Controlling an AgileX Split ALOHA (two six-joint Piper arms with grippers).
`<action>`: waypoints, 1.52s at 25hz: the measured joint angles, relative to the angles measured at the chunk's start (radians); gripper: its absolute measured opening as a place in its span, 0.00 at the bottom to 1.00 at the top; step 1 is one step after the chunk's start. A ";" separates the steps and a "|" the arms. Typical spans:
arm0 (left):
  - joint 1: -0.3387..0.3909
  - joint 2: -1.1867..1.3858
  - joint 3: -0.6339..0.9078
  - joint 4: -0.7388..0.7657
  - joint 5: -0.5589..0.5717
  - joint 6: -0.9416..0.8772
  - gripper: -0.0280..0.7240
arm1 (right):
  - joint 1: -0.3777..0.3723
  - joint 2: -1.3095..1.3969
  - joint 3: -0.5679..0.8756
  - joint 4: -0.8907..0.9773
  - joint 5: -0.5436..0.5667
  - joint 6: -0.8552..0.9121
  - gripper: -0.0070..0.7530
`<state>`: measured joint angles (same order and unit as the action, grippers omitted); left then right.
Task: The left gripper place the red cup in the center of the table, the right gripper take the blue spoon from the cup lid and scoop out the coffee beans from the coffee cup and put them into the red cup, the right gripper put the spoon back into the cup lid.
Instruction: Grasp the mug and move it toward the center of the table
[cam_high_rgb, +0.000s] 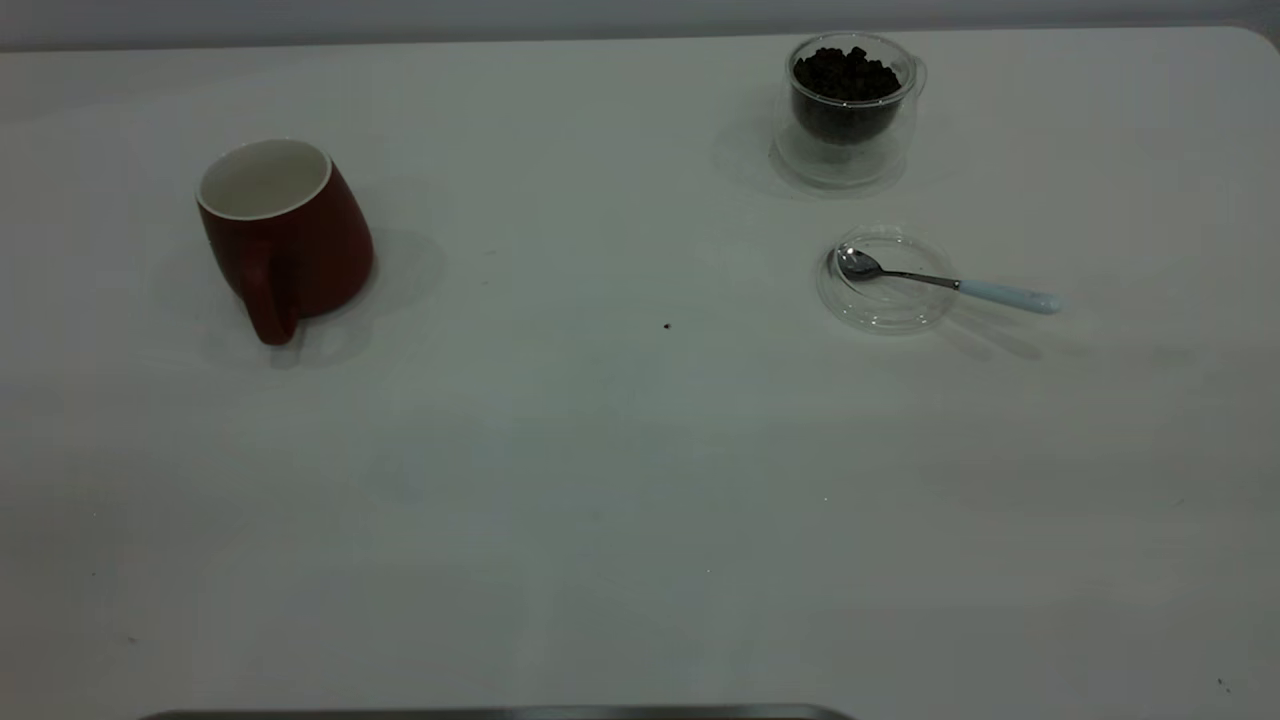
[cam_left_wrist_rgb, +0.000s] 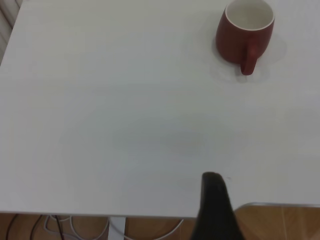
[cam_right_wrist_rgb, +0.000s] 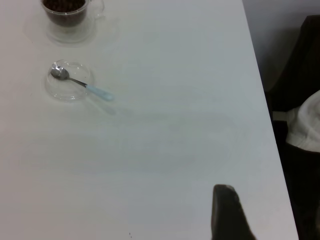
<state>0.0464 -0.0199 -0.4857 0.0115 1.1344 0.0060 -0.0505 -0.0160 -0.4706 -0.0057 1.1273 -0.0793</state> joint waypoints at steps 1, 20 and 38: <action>0.000 0.000 0.000 0.000 0.000 0.000 0.82 | 0.000 0.000 0.000 0.000 0.000 0.000 0.60; 0.000 0.845 -0.243 0.030 -0.309 0.265 0.82 | 0.000 0.000 0.000 0.000 0.000 0.000 0.60; 0.000 1.772 -0.476 0.197 -0.783 0.887 0.82 | 0.000 0.000 0.000 0.000 0.000 0.000 0.60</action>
<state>0.0464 1.7520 -0.9616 0.2082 0.3515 0.8927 -0.0505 -0.0160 -0.4706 -0.0057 1.1273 -0.0793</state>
